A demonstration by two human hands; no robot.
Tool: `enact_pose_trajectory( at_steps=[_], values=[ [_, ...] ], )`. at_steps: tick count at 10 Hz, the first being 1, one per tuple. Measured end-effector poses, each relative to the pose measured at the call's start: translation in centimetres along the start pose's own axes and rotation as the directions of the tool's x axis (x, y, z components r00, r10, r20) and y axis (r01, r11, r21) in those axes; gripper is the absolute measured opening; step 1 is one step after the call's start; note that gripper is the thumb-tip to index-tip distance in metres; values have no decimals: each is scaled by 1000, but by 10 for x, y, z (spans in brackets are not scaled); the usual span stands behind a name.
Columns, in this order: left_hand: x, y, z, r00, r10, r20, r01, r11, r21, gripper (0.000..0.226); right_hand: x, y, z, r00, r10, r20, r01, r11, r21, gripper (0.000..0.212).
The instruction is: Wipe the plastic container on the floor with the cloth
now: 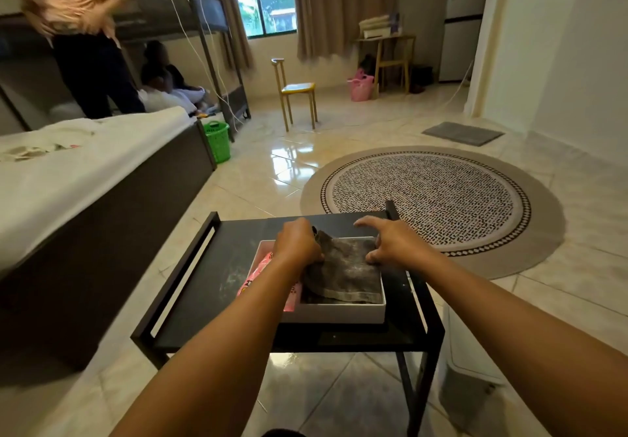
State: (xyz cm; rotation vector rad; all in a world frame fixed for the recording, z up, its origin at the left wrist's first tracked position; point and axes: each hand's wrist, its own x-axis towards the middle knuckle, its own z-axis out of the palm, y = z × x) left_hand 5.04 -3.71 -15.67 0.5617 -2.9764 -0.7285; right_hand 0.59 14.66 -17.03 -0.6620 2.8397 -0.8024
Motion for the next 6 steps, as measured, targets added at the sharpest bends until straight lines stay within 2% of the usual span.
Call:
enact_pose_trajectory(
  at_steps=[1,2,3,4,5,6],
  values=[
    [1,-6,8,999,36,-17,-34,995,95,44,1,0,9,1000,-3,23,6,993,-119,54],
    [1,-8,12,982,170,-80,-139,943,302,67,0,-1,15,1000,-4,20,8,979,-202,38],
    [1,-9,9,947,320,-18,-263,810,524,55,-3,-4,18,999,3,52,15,936,-352,44],
    [2,-13,16,955,228,191,-297,745,597,56,-4,-2,20,991,43,130,19,895,-446,50],
    [3,-14,23,940,129,316,-301,748,592,49,-9,-1,24,980,65,190,20,909,-417,51],
    [-7,-17,14,947,258,192,-318,843,435,41,-12,3,4,997,-2,84,28,948,-316,50]
  ],
)
